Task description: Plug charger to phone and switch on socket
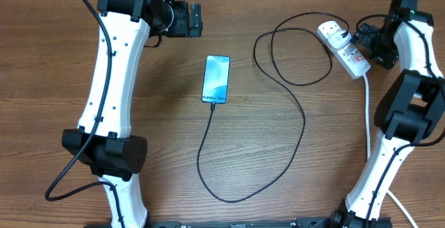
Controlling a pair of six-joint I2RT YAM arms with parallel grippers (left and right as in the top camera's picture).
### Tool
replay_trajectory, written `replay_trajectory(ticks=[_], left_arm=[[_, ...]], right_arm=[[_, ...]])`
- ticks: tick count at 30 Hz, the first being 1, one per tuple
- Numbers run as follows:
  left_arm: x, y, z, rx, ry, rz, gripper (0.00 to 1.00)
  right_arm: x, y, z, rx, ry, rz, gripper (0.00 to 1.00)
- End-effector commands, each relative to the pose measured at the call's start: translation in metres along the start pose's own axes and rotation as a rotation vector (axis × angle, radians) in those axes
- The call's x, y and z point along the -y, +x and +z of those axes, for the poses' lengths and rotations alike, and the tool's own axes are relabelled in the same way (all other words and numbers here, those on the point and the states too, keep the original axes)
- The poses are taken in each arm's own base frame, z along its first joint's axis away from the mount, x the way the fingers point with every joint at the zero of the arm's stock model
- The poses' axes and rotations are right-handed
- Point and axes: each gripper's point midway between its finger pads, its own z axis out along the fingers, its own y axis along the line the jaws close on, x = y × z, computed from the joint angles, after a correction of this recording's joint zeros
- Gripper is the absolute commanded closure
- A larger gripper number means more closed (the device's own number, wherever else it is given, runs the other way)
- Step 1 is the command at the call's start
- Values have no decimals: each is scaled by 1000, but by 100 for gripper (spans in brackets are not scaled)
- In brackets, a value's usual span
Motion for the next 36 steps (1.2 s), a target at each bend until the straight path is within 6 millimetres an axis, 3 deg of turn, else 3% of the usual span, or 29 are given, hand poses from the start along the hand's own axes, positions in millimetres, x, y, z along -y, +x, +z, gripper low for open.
replay_trajectory(ticks=[1, 11, 15, 18, 22, 27, 32, 36], left_arm=[[-5, 0, 5, -7, -19, -14, 0], [-5, 0, 5, -7, -19, -14, 0], [-5, 0, 5, -7, -18, -14, 0], [-5, 0, 5, -6, -19, -14, 0], [-5, 0, 5, -7, -19, -14, 0], [-5, 0, 5, -7, -19, -14, 0], [-5, 0, 5, -7, -18, -14, 0], [-5, 0, 5, -7, -19, -14, 0]], right_arm=[[-5, 23, 22, -90, -13, -48, 0], [-1, 36, 40, -141, 1, -56, 0], [-1, 36, 38, -145, 2, -56, 0], [-3, 31, 21, -141, 1, -51, 0], [-9, 14, -27, -79, -19, -37, 0], [-15, 9, -111, 6, -50, 22, 0], [-14, 28, -201, 75, -80, 42, 0], [-12, 61, -260, 93, -92, 24, 0]])
